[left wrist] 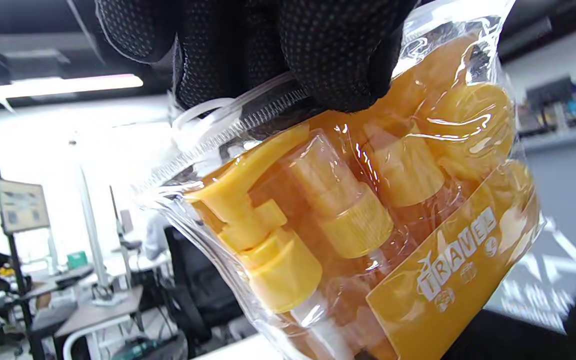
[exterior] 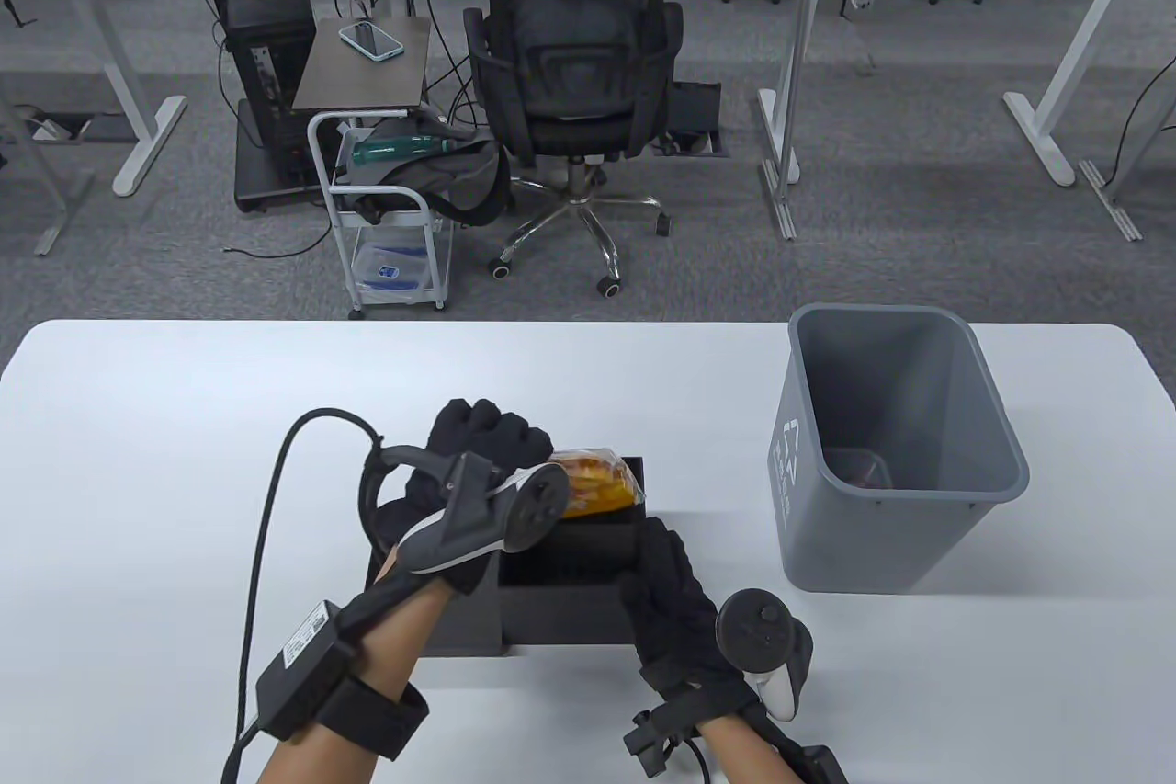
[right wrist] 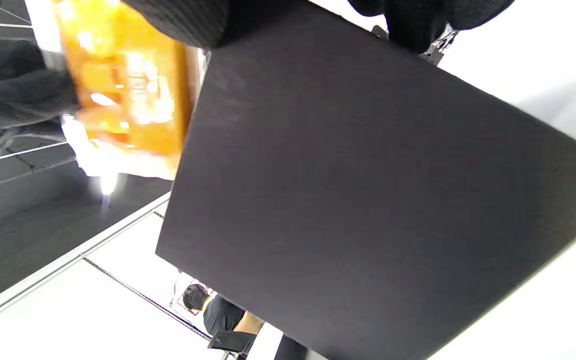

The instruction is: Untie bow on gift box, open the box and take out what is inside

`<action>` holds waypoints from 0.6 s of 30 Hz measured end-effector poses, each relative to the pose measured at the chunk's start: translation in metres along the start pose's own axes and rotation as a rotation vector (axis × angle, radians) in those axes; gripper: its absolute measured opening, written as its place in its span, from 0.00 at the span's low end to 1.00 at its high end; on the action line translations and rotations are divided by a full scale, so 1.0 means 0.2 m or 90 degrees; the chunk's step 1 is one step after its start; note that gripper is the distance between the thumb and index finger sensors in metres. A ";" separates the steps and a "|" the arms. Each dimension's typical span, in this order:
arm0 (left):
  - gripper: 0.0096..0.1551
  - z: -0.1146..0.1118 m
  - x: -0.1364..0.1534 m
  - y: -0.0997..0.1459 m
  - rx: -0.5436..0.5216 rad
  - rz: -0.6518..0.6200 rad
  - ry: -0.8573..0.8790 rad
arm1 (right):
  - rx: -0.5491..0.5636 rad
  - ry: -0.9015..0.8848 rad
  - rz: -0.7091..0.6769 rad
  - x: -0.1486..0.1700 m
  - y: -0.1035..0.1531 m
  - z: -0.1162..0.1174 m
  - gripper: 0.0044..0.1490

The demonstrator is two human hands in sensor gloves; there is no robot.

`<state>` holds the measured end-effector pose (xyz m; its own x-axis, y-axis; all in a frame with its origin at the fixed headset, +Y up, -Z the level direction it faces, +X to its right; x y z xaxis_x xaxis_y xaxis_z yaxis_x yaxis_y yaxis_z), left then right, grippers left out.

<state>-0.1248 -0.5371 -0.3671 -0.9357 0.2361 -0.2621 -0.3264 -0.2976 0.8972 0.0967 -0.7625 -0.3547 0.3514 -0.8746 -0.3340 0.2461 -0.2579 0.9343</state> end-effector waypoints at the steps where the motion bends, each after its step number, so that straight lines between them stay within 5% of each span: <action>1: 0.21 0.03 0.03 0.02 -0.007 0.009 -0.004 | 0.000 0.000 0.000 0.00 0.00 0.00 0.44; 8: 0.22 0.09 0.37 0.22 -0.024 0.133 0.001 | 0.001 0.003 0.001 0.00 0.00 0.00 0.44; 18: 0.22 -0.38 0.86 0.44 0.070 0.312 0.071 | 0.002 0.006 0.000 0.00 0.00 0.00 0.44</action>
Point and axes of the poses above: the tracker on the back of each hand, its own x axis roughly to the little-finger side, its own y axis roughly from the fingertips to the wrist, z = x × y, the point moved 2 cm from there along -y, roughly from the wrist to the fingertips, and after that the axes turned 4 degrees about -z, right-handed, at the moved point
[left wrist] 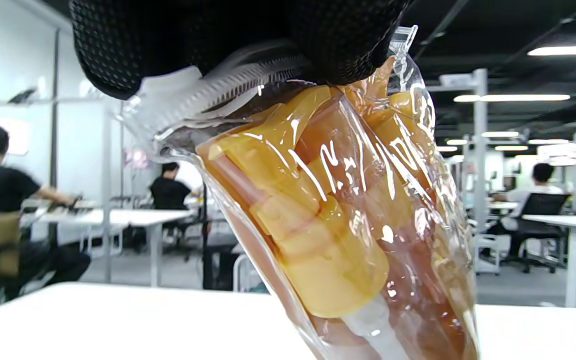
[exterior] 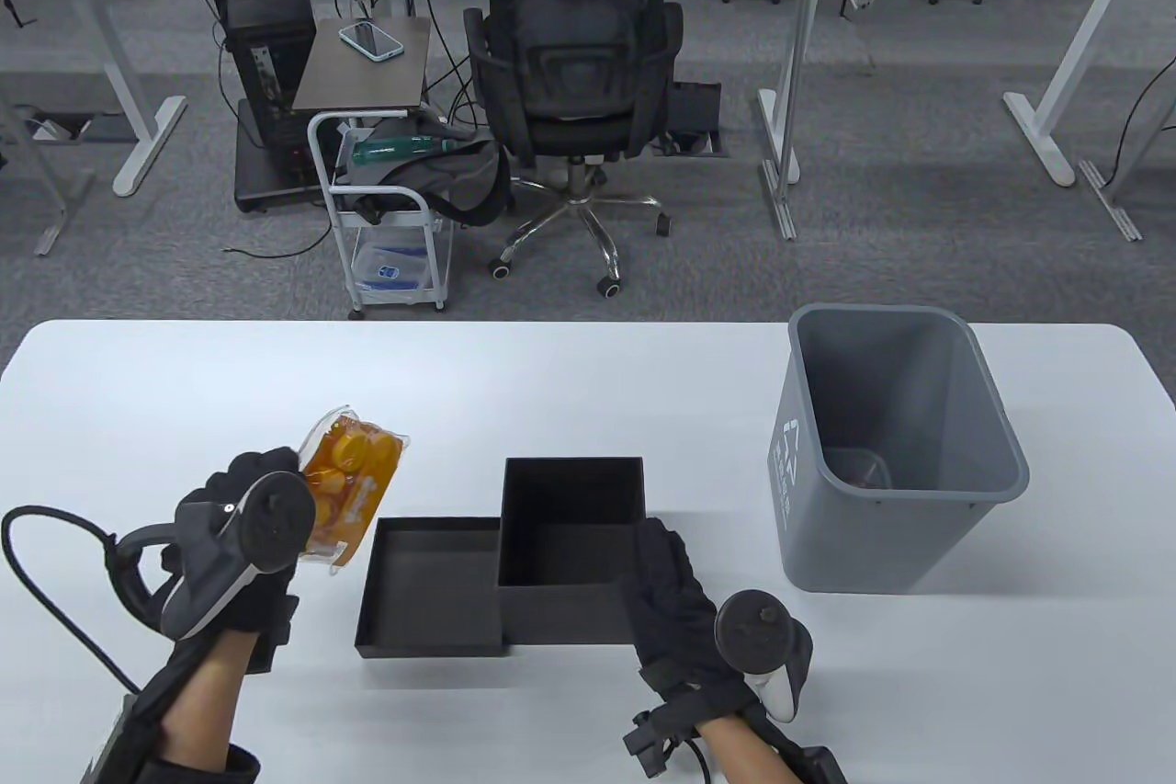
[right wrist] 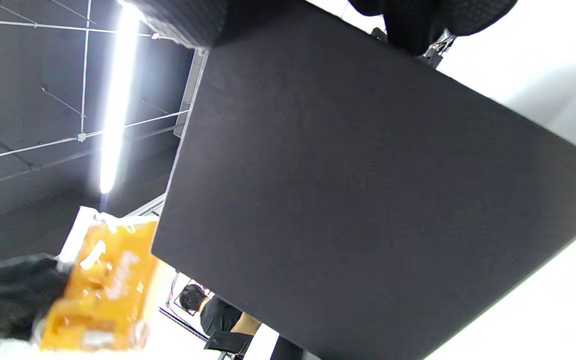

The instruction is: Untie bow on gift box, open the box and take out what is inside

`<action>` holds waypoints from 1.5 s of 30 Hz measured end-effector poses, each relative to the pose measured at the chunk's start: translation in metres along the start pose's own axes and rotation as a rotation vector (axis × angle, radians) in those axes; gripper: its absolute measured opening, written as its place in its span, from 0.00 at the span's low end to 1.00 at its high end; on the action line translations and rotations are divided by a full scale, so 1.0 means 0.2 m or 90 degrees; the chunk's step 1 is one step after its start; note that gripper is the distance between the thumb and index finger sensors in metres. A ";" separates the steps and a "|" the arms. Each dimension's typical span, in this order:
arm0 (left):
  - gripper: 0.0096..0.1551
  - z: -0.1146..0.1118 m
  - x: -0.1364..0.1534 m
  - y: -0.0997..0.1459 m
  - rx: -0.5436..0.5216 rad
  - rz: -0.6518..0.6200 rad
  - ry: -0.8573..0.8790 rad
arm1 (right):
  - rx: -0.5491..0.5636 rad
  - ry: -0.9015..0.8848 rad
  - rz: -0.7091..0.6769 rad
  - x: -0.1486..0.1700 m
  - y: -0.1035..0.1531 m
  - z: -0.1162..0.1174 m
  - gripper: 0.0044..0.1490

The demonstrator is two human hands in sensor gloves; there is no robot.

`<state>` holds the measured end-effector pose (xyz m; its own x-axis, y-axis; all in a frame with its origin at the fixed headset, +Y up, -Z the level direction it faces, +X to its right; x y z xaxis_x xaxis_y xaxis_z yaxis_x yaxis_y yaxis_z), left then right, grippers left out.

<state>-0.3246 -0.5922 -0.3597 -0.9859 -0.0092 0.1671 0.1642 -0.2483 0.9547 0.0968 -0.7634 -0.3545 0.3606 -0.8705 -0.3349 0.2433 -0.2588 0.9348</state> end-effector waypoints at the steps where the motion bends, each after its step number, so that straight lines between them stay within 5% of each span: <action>1: 0.22 -0.06 0.04 -0.02 0.018 0.006 0.012 | 0.000 0.000 0.000 0.00 0.00 0.00 0.44; 9: 0.22 -0.46 0.25 -0.09 0.134 0.060 0.044 | 0.000 0.001 0.000 0.00 0.00 0.00 0.44; 21: 0.23 -0.85 0.46 -0.14 0.242 0.127 0.194 | -0.001 0.002 0.000 0.00 0.00 0.00 0.44; 29: 0.23 -1.01 0.49 -0.16 0.276 0.150 0.211 | -0.001 0.003 0.000 0.00 0.00 0.00 0.44; 45: 0.26 -1.14 0.37 -0.15 0.307 0.111 0.037 | -0.001 0.006 0.002 0.00 0.00 0.00 0.44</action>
Point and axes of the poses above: the tracker on the back of each hand, its own x axis roughly to the little-finger side, its own y axis roughly from the fingertips to the wrist, z = x × y, the point moved 2 cm from there along -y, roughly from the wrist to the fingertips, and after that the axes turned 4 degrees about -z, right-handed, at the moved point
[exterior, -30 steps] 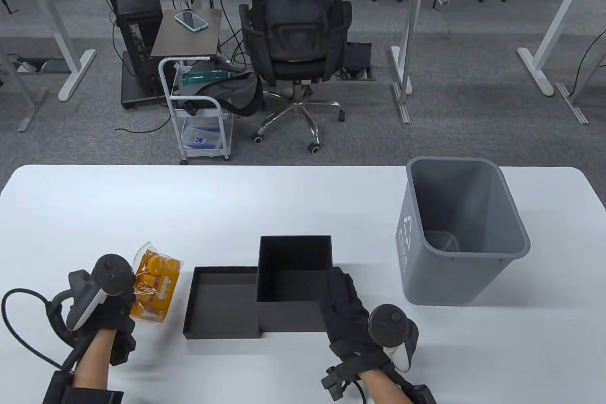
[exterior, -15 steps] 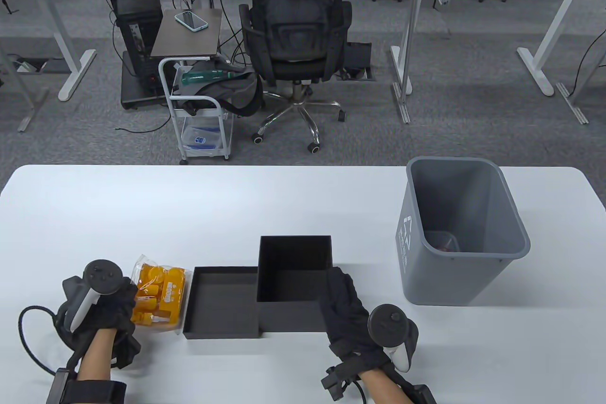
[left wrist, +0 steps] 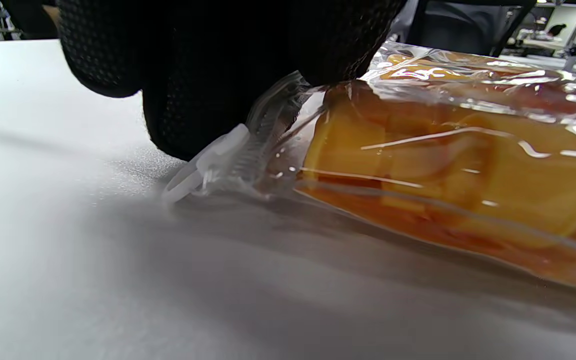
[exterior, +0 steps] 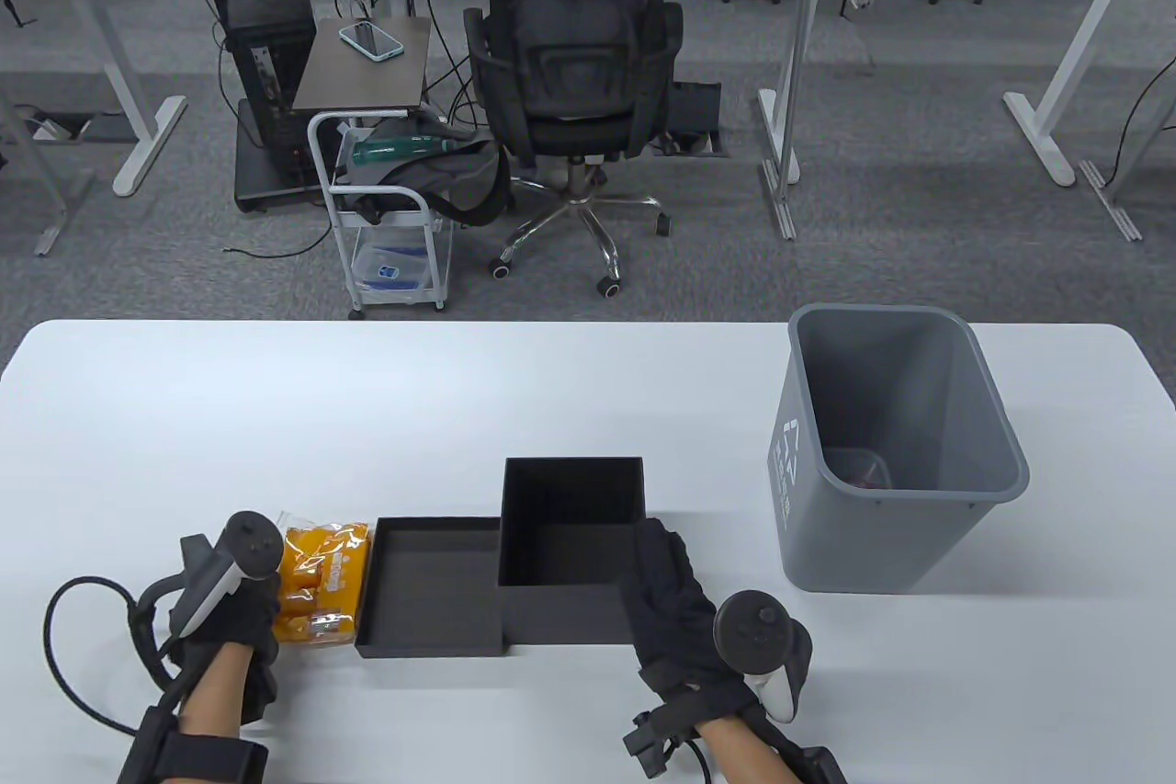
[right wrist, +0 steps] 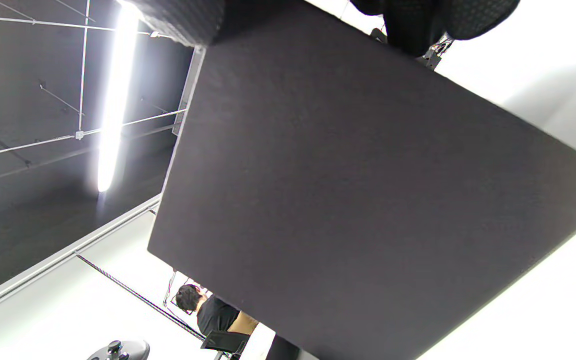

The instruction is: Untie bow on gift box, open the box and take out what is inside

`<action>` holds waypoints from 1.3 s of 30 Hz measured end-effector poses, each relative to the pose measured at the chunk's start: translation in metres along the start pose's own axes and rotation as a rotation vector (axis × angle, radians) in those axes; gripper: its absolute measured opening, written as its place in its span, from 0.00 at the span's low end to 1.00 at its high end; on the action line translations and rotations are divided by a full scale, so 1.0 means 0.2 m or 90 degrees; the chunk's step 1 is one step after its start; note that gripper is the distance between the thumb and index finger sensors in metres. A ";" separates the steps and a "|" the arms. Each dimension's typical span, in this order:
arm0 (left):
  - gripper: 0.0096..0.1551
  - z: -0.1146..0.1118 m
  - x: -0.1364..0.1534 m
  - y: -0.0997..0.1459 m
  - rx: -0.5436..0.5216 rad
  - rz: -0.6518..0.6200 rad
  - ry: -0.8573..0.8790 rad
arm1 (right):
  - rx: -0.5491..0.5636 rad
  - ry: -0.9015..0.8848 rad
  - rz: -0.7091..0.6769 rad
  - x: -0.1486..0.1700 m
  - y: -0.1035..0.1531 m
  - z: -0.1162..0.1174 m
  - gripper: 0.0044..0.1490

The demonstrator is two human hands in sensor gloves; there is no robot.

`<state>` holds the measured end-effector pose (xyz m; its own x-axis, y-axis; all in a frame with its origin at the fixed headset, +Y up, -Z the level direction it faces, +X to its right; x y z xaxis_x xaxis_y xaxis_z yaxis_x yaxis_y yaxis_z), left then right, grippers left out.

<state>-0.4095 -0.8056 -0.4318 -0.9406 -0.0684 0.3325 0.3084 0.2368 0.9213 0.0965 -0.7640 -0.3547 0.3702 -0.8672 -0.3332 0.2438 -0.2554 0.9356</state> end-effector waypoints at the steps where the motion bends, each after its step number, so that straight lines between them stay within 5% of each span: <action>1: 0.26 -0.01 0.00 0.00 0.002 0.002 -0.014 | 0.000 0.000 0.000 0.00 0.00 0.00 0.44; 8: 0.29 0.07 -0.04 0.06 -0.032 0.032 -0.102 | -0.001 0.001 0.001 0.00 0.00 0.00 0.44; 11: 0.31 0.16 -0.16 0.15 -0.106 -0.035 -0.156 | -0.002 0.001 0.001 0.00 0.00 0.00 0.44; 16: 0.33 0.21 -0.50 0.47 -0.196 -0.200 -0.266 | -0.003 0.002 0.002 0.01 0.00 0.00 0.44; 19: 0.36 0.13 -0.66 0.61 -0.181 -0.285 -0.329 | -0.003 0.006 0.003 0.01 0.00 0.00 0.44; 26: 0.40 -0.18 -0.86 0.64 -0.065 -0.438 -0.402 | -0.003 0.011 0.004 0.00 0.00 0.00 0.44; 32: 0.41 -0.36 -0.90 0.61 -0.093 -0.445 -0.532 | -0.004 0.014 0.005 0.01 0.00 0.00 0.44; 39: 0.39 -0.43 -0.88 0.58 -0.151 -0.465 -0.541 | -0.005 0.014 0.005 0.01 0.00 0.00 0.44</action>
<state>-0.1967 -0.8498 -0.3666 -0.6702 0.5833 -0.4588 -0.4171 0.2153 0.8830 0.0968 -0.7663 -0.3562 0.3916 -0.8596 -0.3283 0.2475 -0.2452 0.9373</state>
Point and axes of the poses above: the tracker on the back of each hand, its own x axis roughly to the little-finger side, its own y axis roughly from the fingertips to the wrist, z = x × y, the point moved 2 cm from there along -y, roughly from the wrist to the fingertips, and after that the axes turned 4 degrees about -z, right-handed, at the moved point
